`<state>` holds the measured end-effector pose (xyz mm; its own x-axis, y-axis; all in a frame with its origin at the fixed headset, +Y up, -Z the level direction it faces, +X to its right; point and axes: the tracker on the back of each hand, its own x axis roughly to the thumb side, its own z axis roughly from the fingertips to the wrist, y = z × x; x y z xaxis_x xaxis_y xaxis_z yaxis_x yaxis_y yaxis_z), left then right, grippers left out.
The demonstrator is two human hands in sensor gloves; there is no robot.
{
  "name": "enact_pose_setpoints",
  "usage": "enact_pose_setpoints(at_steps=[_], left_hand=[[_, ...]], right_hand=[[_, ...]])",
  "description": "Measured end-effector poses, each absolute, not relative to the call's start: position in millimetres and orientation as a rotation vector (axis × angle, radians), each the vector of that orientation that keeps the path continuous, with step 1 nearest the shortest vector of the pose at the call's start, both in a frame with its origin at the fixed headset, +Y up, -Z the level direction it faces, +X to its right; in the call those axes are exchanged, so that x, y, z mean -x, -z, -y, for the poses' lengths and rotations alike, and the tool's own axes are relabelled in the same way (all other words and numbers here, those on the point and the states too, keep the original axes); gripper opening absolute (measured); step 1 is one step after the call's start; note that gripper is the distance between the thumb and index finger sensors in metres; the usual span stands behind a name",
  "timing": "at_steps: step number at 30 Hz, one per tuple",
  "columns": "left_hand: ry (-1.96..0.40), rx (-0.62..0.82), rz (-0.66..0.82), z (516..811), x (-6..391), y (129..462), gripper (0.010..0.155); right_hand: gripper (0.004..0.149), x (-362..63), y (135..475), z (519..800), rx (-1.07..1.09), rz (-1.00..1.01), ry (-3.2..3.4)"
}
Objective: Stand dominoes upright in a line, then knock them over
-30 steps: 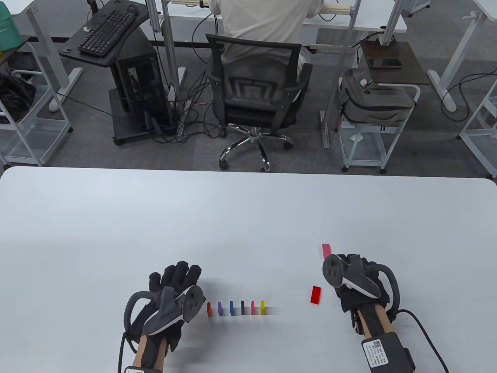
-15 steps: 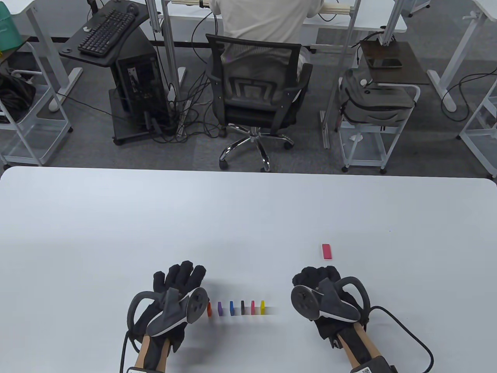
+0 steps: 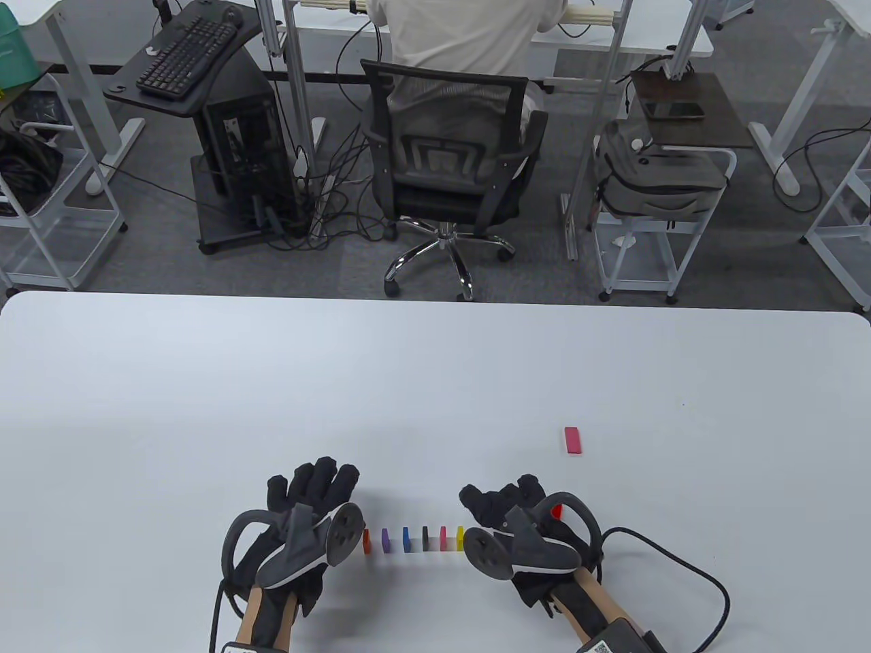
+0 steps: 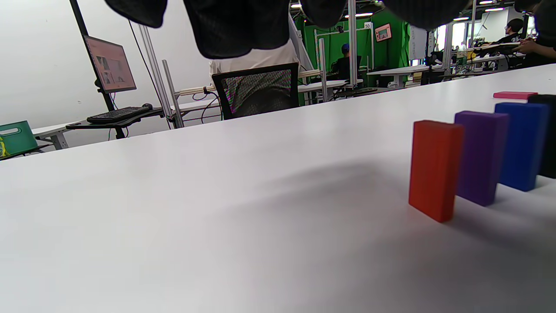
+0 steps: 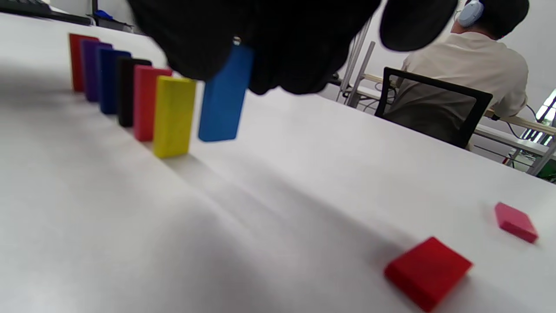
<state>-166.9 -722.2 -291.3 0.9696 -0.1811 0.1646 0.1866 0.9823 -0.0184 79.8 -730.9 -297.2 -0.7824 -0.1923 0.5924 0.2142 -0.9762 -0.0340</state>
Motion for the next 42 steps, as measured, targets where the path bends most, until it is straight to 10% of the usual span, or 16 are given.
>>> enact_pose_setpoints(at_steps=[42], left_hand=[[0.204,0.048,0.165,721.3,165.7,291.2,0.074]], right_hand=[[0.07,-72.5,297.0,742.3,0.92,0.144,2.732]])
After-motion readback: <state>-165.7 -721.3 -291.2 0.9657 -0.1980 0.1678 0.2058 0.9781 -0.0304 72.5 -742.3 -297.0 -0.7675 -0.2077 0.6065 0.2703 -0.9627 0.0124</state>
